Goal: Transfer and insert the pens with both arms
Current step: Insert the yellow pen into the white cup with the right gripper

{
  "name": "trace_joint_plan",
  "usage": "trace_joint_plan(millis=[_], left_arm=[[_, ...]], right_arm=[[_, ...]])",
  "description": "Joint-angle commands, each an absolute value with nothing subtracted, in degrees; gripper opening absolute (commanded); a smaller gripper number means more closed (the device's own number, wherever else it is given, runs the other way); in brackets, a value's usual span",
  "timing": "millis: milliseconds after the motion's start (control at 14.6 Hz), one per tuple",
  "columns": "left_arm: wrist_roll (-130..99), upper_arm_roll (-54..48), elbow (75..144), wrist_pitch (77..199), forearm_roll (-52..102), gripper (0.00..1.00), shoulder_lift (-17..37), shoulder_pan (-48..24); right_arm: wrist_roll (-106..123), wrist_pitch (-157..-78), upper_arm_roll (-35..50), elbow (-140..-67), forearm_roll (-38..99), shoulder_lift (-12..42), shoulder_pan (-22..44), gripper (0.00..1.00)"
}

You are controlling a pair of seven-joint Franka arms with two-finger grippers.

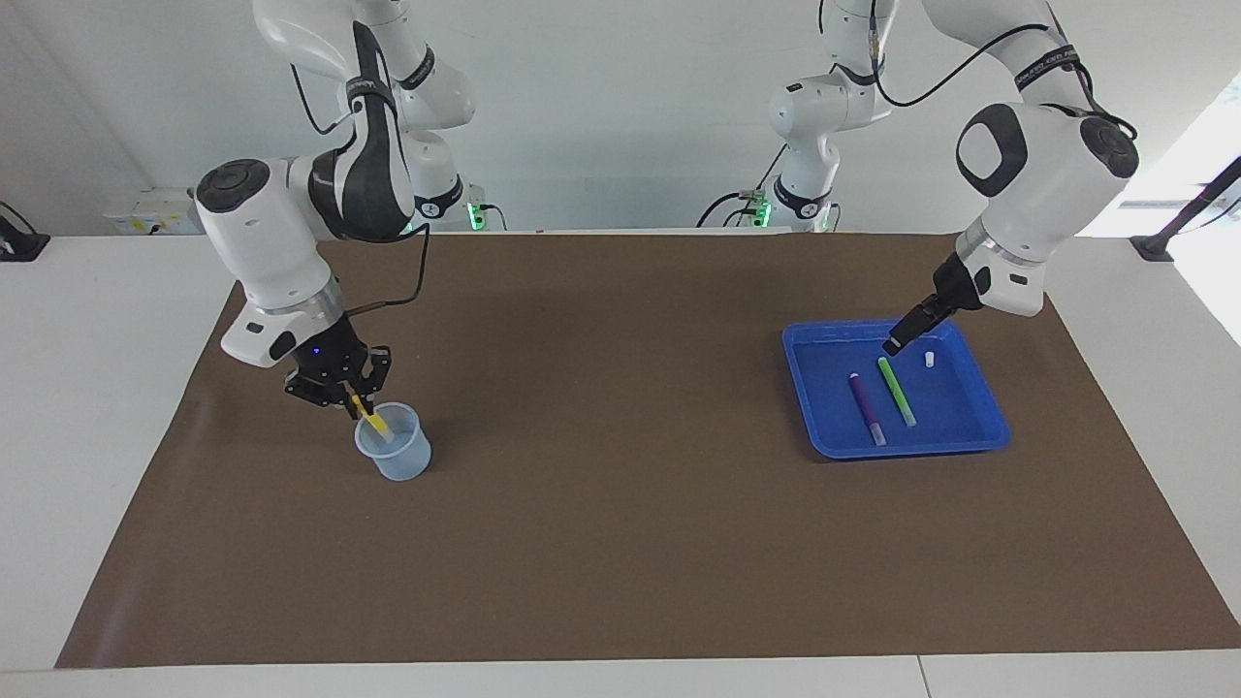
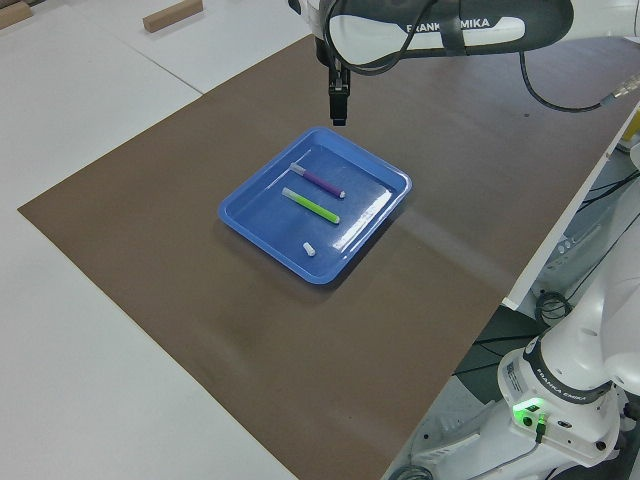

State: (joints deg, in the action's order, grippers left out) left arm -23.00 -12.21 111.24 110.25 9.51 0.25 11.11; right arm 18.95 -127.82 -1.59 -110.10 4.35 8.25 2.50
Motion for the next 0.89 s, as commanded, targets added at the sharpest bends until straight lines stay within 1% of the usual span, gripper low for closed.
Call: trace_joint_plan(millis=[0,205,410,479,547,615,684,752,821], left_arm=[[-13.7,-12.7,110.7,111.5,2.8,1.00,2.9,11.8],[-10.7,-12.7,112.0,115.0,-2.5,1.00,5.7,11.0],[-10.5,-12.8,117.7,123.2,-6.0,1.00,6.7,11.3],[-10.5,-12.7,119.0,125.3,-6.0,1.00,7.5,11.1],[-10.3,-12.7,119.8,127.1,-6.1,0.99,8.1,11.1],[-9.3,-12.8,120.8,129.1,-6.1,0.98,9.0,11.3],[-7.7,-12.8,121.5,130.4,-6.1,0.95,9.7,11.5],[-6.9,-12.8,122.4,131.6,-6.1,0.93,10.0,11.5],[-6.9,-12.8,122.9,132.3,-6.1,0.91,10.7,11.6]], right_arm=[[20.0,-132.4,-0.9,-115.7,3.3,6.2,0.9,0.00],[20.0,-133.5,-0.8,-116.9,3.3,6.6,0.9,0.00],[20.0,-134.0,-0.9,-117.6,3.3,6.4,1.1,0.00],[20.0,-134.0,-0.9,-117.6,3.3,6.3,1.2,0.13],[19.9,-134.0,-0.9,-117.6,3.3,6.4,1.2,0.55],[19.7,-133.9,-0.9,-117.4,3.3,6.4,1.1,0.83],[19.4,-133.6,-0.8,-117.2,3.3,6.4,1.1,0.94],[19.3,-133.3,-0.8,-116.8,3.3,6.5,1.1,1.00],[19.2,-133.1,-0.8,-116.3,3.3,6.6,1.1,1.00]])
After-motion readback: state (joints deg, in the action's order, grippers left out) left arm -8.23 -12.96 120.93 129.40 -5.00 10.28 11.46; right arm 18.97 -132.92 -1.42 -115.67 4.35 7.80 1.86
